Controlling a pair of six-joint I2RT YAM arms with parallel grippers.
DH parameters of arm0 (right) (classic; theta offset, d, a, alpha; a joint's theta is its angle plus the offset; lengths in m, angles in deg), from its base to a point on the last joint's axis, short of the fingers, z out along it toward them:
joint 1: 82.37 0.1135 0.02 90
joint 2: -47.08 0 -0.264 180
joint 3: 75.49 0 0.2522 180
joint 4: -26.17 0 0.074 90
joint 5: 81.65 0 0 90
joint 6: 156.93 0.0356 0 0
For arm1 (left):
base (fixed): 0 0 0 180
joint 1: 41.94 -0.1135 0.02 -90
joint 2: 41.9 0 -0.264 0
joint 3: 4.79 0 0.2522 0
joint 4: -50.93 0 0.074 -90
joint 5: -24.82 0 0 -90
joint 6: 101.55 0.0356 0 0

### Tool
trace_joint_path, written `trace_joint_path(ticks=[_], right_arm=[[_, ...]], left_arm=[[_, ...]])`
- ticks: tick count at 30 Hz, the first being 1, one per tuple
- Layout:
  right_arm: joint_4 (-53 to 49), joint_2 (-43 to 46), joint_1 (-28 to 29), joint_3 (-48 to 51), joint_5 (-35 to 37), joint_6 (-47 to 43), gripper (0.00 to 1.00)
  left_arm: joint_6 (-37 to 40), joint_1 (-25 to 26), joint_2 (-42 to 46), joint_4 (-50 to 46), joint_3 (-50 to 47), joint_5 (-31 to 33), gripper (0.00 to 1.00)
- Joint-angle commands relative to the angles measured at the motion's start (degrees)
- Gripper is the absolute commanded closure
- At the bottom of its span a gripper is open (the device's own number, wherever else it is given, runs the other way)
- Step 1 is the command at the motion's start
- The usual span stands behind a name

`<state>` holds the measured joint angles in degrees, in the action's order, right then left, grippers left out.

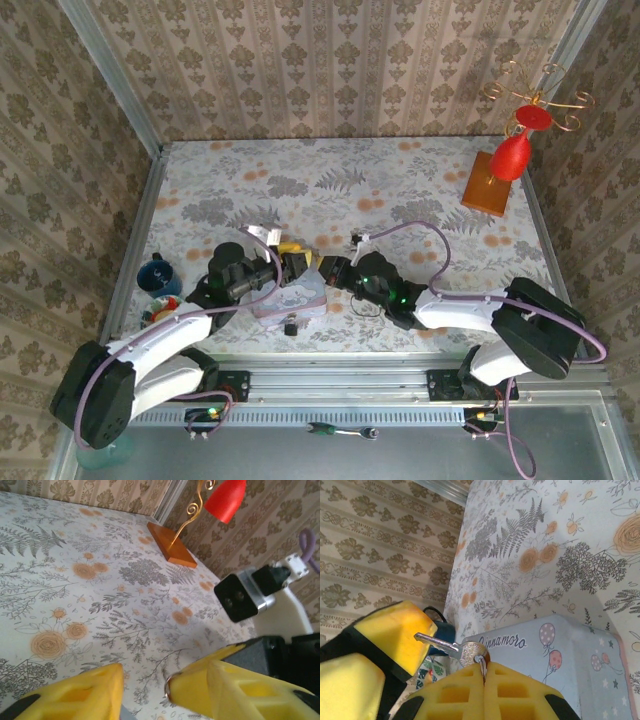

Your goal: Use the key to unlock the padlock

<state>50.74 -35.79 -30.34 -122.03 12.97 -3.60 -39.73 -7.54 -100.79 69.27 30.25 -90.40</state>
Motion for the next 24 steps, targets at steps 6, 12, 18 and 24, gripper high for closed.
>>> trace_joint_path(ticks=[6, 12, 18, 24], right_arm=[[2.4, -0.7, 0.6, -2.8, 0.3, -2.4, 1.0], [2.2, -0.5, 0.7, -2.9, 0.6, -2.7, 1.0], [2.0, -0.2, 0.7, -3.1, 0.8, -3.1, 1.0], [-0.1, 0.5, 0.7, -4.3, 0.7, -4.4, 1.0]], left_arm=[[-2.6, -0.6, 0.5, 3.6, -0.5, -2.5, 0.61], [-2.8, -0.6, -0.7, 3.8, 0.1, -3.9, 0.74], [-2.4, -0.6, -1.4, 3.9, 0.4, -4.8, 0.84], [-2.6, -0.6, -2.0, 4.4, 0.6, -5.3, 0.9]])
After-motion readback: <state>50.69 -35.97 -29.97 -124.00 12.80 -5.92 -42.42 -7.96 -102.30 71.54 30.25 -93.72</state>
